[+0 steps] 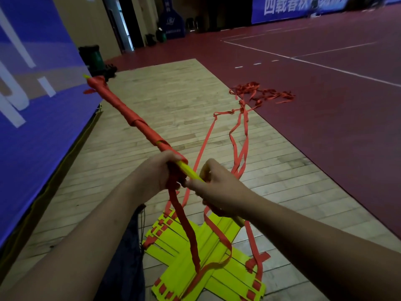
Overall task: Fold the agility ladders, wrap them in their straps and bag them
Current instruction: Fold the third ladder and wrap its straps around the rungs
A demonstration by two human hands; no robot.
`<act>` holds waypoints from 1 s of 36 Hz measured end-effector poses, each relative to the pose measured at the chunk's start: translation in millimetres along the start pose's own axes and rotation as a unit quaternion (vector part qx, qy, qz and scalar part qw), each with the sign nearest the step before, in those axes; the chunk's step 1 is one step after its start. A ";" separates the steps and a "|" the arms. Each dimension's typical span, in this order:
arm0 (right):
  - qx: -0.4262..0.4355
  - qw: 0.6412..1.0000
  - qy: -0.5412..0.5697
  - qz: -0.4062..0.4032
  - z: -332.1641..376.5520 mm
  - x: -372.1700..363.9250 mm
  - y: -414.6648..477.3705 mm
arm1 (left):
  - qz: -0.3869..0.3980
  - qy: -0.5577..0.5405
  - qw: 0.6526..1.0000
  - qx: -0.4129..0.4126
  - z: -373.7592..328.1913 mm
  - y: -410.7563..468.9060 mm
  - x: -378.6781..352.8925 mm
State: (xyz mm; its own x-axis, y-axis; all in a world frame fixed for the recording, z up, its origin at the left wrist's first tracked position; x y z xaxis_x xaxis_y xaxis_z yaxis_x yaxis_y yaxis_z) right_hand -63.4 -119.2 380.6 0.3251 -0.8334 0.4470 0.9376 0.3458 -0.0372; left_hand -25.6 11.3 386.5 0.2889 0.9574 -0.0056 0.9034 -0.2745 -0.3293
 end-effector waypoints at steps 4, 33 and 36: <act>-0.020 0.970 0.192 0.147 2.6 -12.0 -7.3 | 0.029 -0.064 0.997 -0.019 -8.8 -7.1 8.8; -0.039 0.941 0.335 0.027 -2.5 -13.4 12.9 | -0.020 -0.009 0.996 -0.091 -25.9 4.5 10.8; -0.086 0.881 0.428 0.183 5.3 -37.7 -0.9 | 0.024 -0.017 0.996 -0.087 -22.2 2.9 7.3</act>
State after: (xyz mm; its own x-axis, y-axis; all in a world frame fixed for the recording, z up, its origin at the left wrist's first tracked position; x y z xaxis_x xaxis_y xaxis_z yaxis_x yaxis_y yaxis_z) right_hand -77.2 -85.9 368.5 0.5139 -0.7249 -0.4586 0.7324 0.6492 -0.2055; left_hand -13.9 15.5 406.5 0.3246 0.9445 -0.0499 0.9311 -0.3284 -0.1588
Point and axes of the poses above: each hand's wrist, its own y-axis towards the middle knuckle, its own x-axis out of the back of the hand, z = x × y, the point moved 8 cm from there along y, towards the middle knuckle, and after that the axes turned 6 degrees about x, right-handed, at the moved point
